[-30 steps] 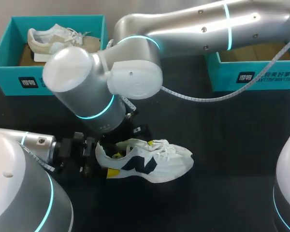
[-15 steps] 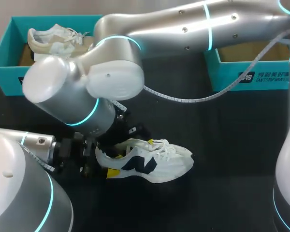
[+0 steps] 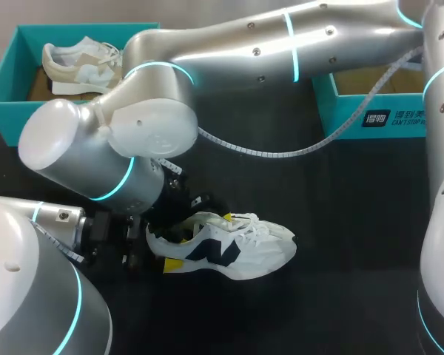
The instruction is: Take the shoe out of the shoebox, open the shoe tongue, remove and reinsert the insole, then place the shoe into the shoebox
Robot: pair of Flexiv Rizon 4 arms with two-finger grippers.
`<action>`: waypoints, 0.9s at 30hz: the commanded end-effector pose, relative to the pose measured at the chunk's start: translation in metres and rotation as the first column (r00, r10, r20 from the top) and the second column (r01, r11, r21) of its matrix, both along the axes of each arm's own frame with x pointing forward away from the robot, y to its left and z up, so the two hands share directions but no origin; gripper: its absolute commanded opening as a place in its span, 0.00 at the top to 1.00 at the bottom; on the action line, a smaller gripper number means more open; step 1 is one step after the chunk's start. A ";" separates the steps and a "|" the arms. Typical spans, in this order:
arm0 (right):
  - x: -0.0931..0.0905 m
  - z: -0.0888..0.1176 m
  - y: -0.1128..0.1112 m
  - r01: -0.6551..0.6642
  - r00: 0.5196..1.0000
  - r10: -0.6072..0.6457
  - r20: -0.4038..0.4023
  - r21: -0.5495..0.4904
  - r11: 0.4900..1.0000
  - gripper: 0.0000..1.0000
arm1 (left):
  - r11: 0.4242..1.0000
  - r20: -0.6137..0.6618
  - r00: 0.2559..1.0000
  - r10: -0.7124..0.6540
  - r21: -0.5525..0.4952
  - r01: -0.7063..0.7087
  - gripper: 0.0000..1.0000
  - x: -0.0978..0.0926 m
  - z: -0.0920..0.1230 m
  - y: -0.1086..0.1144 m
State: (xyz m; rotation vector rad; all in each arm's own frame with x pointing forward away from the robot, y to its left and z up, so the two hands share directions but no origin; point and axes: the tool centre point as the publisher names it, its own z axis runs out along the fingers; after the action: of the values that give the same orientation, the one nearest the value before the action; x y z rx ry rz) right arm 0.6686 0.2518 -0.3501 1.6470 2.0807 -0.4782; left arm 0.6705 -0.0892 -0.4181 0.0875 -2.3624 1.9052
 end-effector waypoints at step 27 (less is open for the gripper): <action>-0.006 0.018 -0.042 0.562 0.753 -0.594 0.282 0.192 0.804 0.00 | 1.000 0.000 1.000 0.003 0.001 -0.003 1.00 0.001 -0.005 -0.001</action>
State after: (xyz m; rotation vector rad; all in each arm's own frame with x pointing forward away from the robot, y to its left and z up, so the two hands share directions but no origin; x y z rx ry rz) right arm 0.6675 0.2203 -0.3344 1.6988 2.0469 -0.5448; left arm 0.6705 -0.0893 -0.4180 0.0879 -2.3623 1.9054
